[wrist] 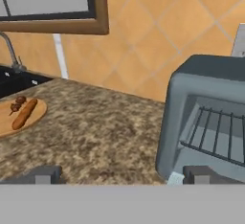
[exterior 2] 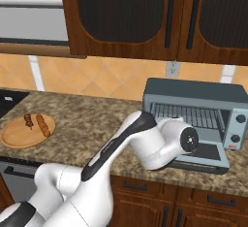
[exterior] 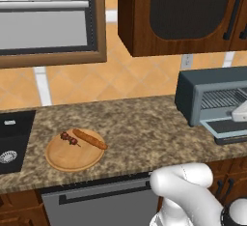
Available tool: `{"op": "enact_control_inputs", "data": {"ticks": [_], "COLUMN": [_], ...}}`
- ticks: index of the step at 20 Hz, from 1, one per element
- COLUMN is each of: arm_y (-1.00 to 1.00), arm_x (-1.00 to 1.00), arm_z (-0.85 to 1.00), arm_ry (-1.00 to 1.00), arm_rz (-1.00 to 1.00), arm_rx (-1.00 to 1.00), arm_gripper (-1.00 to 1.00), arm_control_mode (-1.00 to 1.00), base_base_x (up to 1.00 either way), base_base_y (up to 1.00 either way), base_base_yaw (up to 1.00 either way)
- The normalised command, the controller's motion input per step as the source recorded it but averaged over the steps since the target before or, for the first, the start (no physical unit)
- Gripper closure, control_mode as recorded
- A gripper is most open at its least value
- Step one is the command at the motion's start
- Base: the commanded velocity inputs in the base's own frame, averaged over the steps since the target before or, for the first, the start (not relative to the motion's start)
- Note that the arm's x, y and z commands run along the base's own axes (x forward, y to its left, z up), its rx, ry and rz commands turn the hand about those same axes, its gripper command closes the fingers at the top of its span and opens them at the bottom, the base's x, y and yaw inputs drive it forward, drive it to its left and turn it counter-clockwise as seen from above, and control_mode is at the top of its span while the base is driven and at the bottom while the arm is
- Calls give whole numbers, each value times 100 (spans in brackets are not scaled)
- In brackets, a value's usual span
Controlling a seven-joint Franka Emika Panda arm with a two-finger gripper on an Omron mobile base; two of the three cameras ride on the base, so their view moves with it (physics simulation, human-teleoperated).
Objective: Pick up the kebab skewer and baguette bread, and place them inside the toaster oven. Close the toaster oven door and start by setting the timer.
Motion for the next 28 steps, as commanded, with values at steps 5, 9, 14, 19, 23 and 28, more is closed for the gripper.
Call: {"op": "enact_control_inputs", "data": {"ticks": [5,9,14,19,23,28], "arm_y": [-44,-45,-54,-39,-28,-11], "arm_x": [59,73,51,49,47,44], "arm_z": [-23,-19,-24,-20,-25,-38], "arm_ry": [-27,-14,-2,0,0,0], "arm_rz": [0,-1,-3,-1,0,-2], "arm_rx": [1,5,17,9,0,0], "arm_gripper": [-100,-100,-100,-100,-100,-100], "arm_control_mode": [-100,-100,-100,-100,-100,-100], "base_base_x": [0,0,0,0,0,0], "base_base_y": [0,0,0,0,0,0], "base_base_yaw": [0,0,0,0,0,0]}}
